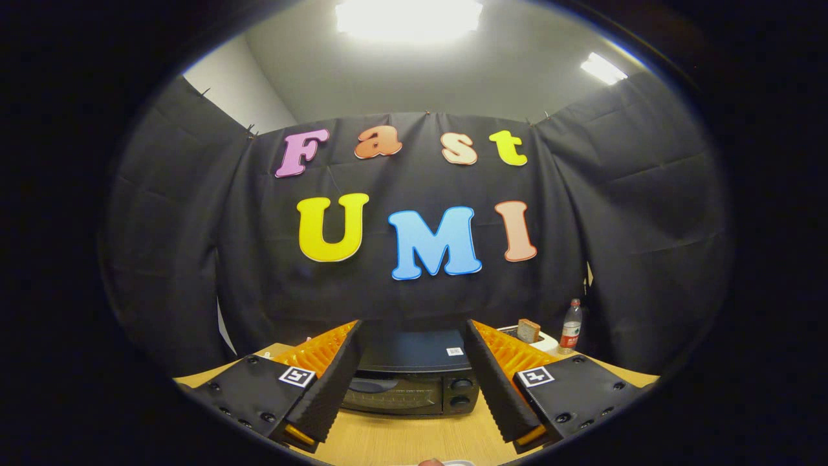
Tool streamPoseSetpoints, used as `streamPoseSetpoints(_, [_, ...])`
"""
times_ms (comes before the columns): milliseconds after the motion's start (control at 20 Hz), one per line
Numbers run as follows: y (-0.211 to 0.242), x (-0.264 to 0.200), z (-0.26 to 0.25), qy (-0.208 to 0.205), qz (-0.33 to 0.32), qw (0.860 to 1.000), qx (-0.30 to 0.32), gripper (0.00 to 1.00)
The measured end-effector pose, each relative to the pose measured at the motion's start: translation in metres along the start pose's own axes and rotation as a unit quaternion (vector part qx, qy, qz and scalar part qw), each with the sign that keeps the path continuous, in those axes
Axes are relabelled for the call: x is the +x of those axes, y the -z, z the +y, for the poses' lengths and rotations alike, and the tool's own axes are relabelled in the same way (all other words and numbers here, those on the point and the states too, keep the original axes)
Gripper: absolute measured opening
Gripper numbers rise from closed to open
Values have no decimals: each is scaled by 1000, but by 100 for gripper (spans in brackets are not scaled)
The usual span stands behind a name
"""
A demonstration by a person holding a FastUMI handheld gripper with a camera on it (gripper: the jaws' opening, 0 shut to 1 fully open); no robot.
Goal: Open the toaster oven, put the food inside, and close the toaster oven door.
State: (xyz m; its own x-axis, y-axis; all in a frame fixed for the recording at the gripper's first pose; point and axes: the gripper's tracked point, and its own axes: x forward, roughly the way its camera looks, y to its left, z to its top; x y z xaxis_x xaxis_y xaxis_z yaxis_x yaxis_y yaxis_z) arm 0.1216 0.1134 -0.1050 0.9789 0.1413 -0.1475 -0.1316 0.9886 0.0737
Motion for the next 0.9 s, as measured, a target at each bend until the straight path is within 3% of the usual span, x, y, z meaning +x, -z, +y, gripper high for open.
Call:
streamPoseSetpoints(450, [61, 72, 59, -42, 48, 998, 15, 97])
streamPoseSetpoints(900, [121, 110, 88, -43, 96, 994, 2, 98])
